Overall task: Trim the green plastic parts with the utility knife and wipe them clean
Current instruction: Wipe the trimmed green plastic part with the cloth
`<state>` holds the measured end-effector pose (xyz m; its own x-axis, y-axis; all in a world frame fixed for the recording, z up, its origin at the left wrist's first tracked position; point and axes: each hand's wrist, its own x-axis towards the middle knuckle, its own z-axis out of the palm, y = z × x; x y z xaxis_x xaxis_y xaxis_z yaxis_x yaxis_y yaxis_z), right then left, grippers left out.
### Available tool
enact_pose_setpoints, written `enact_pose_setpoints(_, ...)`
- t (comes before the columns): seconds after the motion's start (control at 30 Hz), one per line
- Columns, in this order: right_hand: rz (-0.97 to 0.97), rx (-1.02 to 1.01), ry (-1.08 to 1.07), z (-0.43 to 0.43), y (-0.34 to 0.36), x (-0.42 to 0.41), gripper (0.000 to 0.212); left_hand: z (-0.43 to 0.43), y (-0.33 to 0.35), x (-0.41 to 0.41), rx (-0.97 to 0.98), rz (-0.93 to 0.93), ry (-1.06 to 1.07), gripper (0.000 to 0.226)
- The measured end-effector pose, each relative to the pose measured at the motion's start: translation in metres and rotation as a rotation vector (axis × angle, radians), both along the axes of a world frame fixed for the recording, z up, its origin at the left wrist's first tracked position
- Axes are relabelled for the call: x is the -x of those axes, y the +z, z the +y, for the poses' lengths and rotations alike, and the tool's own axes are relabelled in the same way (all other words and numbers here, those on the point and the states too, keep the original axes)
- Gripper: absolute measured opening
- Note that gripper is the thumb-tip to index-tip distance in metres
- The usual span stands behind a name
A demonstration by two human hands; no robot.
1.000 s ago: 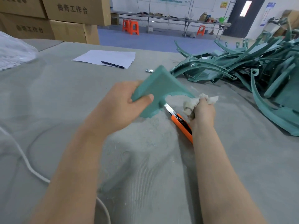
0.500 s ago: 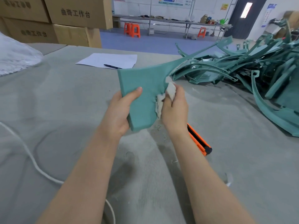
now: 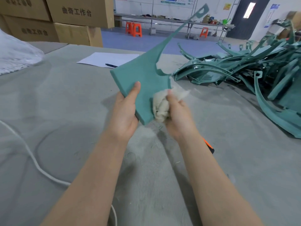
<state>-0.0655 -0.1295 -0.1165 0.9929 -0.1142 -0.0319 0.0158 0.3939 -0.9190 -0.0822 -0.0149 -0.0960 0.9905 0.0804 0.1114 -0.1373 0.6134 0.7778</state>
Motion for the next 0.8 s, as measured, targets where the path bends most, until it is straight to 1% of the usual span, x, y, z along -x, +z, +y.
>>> enact_pose_setpoints(0.03,-0.042,0.044,0.068,0.007,-0.001,0.003,0.013,0.000,0.000,0.000,0.004,-0.013,-0.008,0.021)
enact_pose_setpoints(0.07,-0.074,0.121,0.066,0.012,-0.001,0.005,0.018,0.001,-0.001,0.000,0.007,-0.019,-0.017,0.023)
enact_pose_setpoints(0.17,-0.217,0.454,-0.166,0.004,0.000,0.004,0.029,0.004,-0.001,0.000,0.004,0.005,-0.067,0.026)
enact_pose_setpoints(0.2,-0.253,0.525,-0.225,-0.001,0.001,0.003,0.037,0.005,0.000,-0.001,-0.001,0.018,-0.088,0.027)
enact_pose_setpoints(0.27,-0.259,0.588,-0.286,-0.007,0.001,0.005,0.048,0.005,0.000,-0.001,-0.007,0.040,-0.127,0.028)
enact_pose_setpoints(0.3,-0.248,0.577,-0.295,-0.007,0.000,0.005,0.050,0.004,0.000,-0.001,-0.009,0.043,-0.143,0.028)
enact_pose_setpoints(0.37,-0.219,0.470,-0.299,-0.006,-0.003,0.004,0.050,0.002,0.000,0.000,0.004,0.023,-0.168,0.024)
enact_pose_setpoints(0.43,-0.091,0.278,-0.278,-0.008,-0.001,0.003,0.052,0.000,0.000,0.001,0.047,0.003,-0.178,0.023)
enact_pose_setpoints(0.5,0.033,0.071,-0.235,-0.011,0.004,0.002,0.052,-0.002,0.000,0.002,0.085,-0.007,-0.136,0.025)
enact_pose_setpoints(0.53,0.064,0.002,-0.165,-0.012,0.005,0.002,0.049,-0.002,0.000,0.002,0.093,-0.020,-0.098,0.027)
enact_pose_setpoints(0.6,0.099,-0.075,0.074,-0.003,0.009,0.007,0.040,-0.003,0.002,0.002,0.094,-0.062,-0.029,0.032)
enact_pose_setpoints(0.67,0.071,-0.043,0.253,0.005,0.010,0.011,0.030,-0.003,0.002,0.002,0.069,-0.106,0.010,0.029)
enact_pose_setpoints(0.73,-0.043,0.008,0.329,0.006,0.007,0.012,0.021,-0.003,0.002,0.002,0.026,-0.125,0.015,0.023)
enact_pose_setpoints(0.77,-0.102,0.091,0.298,0.005,0.006,0.013,0.016,-0.004,0.001,0.003,0.013,-0.126,-0.001,0.022)
enact_pose_setpoints(0.8,-0.153,0.203,0.220,0.004,0.005,0.012,0.014,-0.004,0.001,0.003,0.013,-0.121,-0.025,0.022)
